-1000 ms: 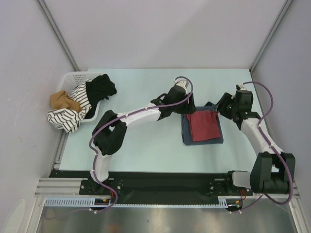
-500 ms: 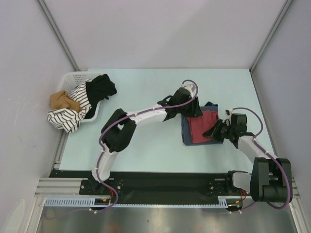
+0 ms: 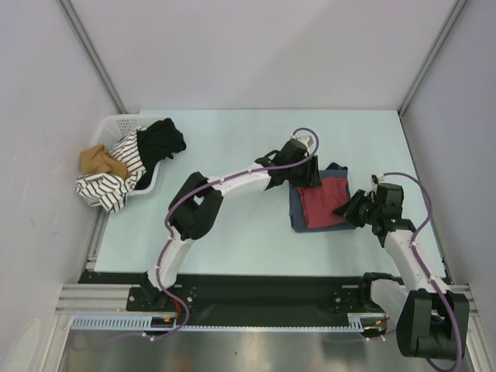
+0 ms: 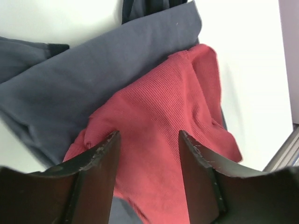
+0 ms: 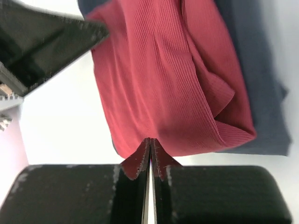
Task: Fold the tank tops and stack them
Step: Neatly place the folded tank top to the corner
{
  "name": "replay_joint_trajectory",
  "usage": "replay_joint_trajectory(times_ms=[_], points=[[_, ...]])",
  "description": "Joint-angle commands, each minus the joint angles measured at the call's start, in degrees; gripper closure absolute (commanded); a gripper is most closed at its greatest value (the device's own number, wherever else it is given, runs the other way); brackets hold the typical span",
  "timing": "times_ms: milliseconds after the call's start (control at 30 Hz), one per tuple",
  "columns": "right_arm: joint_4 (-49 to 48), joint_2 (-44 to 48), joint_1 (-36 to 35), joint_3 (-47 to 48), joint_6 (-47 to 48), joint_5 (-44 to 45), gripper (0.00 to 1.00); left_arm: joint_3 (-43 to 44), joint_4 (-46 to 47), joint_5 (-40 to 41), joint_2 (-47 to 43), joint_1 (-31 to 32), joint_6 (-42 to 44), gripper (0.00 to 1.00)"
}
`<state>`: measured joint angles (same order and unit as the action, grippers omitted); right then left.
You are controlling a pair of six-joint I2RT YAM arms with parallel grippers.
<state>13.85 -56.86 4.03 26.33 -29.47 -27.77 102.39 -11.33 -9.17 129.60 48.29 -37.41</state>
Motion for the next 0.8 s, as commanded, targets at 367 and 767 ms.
replay_joint_trajectory(times_ms=[367, 767], points=[[4.6, -4.3, 0.8, 3.9, 0.4, 14.2, 1.0, -24.7, 13.5, -0.3, -20.5, 7.0, -6.6, 0.46], [4.8, -3.9, 1.5, 5.8, -0.8, 25.6, 1.0, -34.6, 17.2, 4.0, -17.6, 11.2, -10.2, 0.57]])
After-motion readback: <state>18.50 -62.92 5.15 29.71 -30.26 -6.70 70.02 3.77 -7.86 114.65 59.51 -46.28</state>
